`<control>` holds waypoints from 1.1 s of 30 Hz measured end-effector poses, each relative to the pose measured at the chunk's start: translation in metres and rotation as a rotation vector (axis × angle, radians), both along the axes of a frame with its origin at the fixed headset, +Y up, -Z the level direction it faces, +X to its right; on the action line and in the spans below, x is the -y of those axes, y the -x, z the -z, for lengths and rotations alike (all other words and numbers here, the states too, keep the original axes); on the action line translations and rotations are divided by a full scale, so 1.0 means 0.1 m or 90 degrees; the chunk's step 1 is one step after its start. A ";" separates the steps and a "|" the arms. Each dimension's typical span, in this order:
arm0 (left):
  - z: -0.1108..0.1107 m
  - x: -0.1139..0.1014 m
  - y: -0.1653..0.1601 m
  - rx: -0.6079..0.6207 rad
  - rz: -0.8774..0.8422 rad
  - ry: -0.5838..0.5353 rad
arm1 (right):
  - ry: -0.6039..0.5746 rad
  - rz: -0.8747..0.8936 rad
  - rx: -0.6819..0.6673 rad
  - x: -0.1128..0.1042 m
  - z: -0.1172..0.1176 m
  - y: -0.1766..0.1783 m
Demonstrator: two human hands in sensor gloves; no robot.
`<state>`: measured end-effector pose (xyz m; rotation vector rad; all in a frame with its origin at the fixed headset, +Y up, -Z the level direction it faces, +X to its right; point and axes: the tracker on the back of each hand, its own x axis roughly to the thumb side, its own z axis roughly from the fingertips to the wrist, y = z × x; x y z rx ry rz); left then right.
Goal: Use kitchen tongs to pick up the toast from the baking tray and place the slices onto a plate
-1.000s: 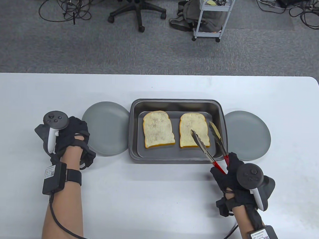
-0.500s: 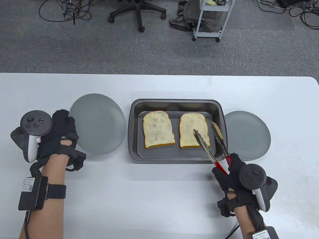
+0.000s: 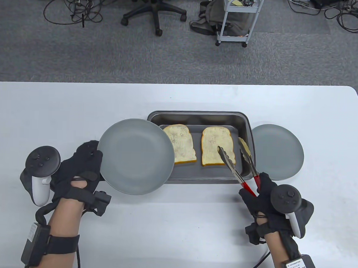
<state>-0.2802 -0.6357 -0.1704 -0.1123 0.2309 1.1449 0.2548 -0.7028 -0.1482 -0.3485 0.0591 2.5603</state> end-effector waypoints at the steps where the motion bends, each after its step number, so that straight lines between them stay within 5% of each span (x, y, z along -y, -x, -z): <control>1: -0.03 0.05 -0.03 0.006 -0.013 0.005 | 0.001 0.001 -0.001 0.00 0.00 0.00; 20: -0.27 0.99 -0.18 -0.027 -0.151 -0.010 | 0.011 0.017 0.008 0.04 0.01 -0.03; 33: -0.23 1.11 -0.25 -0.004 -0.170 0.010 | 0.009 0.016 0.013 0.06 0.02 -0.01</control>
